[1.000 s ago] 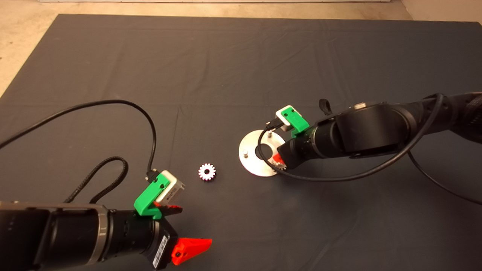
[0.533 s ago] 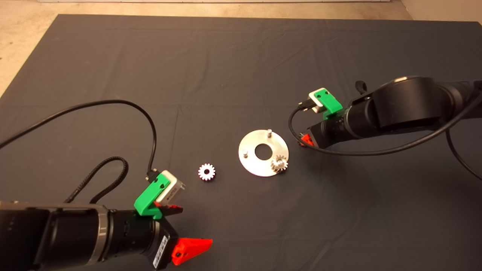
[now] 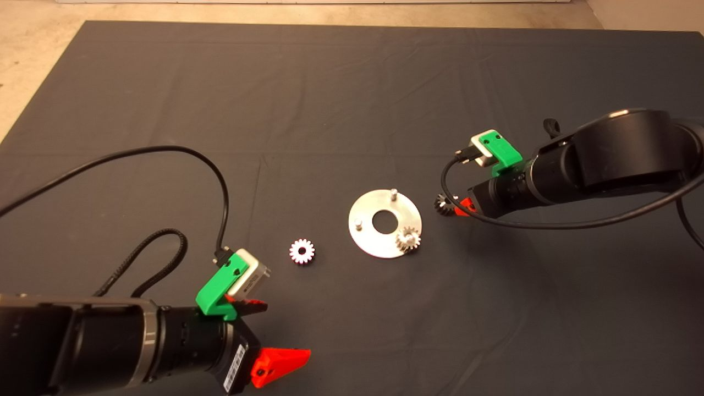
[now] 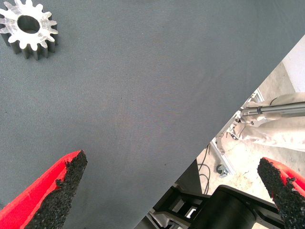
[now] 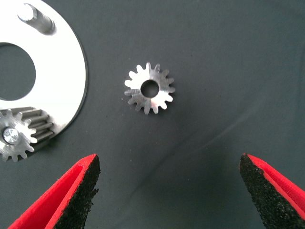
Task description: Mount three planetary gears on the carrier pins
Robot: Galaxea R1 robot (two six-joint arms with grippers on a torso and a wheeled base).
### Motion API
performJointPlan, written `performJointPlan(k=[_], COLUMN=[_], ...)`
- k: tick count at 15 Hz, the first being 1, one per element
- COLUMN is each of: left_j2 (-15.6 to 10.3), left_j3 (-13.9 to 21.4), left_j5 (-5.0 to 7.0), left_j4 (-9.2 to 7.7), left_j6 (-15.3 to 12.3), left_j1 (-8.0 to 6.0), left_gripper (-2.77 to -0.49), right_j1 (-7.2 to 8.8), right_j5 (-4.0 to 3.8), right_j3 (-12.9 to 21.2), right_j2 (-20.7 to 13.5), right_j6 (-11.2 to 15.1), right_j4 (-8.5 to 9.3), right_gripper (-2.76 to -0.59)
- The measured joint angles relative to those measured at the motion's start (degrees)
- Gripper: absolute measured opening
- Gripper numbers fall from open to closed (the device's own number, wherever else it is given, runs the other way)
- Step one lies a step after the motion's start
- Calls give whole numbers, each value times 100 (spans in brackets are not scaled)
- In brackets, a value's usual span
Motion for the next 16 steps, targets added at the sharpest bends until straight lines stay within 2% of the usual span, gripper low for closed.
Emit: performJointPlan(k=[5, 8, 11, 13, 16], left_j2=[0, 0, 0, 0, 0], left_j3=[0, 0, 0, 0, 0], left_j5=[-7, -10, -11, -11, -11], left_j4=[0, 0, 0, 0, 0], left_j6=[0, 0, 0, 0, 0], left_j1=[0, 0, 0, 0, 0], left_gripper=[-64, -64, -64, -64, -64], right_j1=[-359, -552, -584, -587, -585], right_j5=[0, 1, 1, 119, 397], right_j3=[-101, -135, -185, -310, -461], right_j2=[-7, -7, -22, -20, -20], right_j6=[2, 2, 4, 2, 2], right_j4=[-39, -196, -309, -392, -537], right_gripper=[-118, -118, -118, -118, -118])
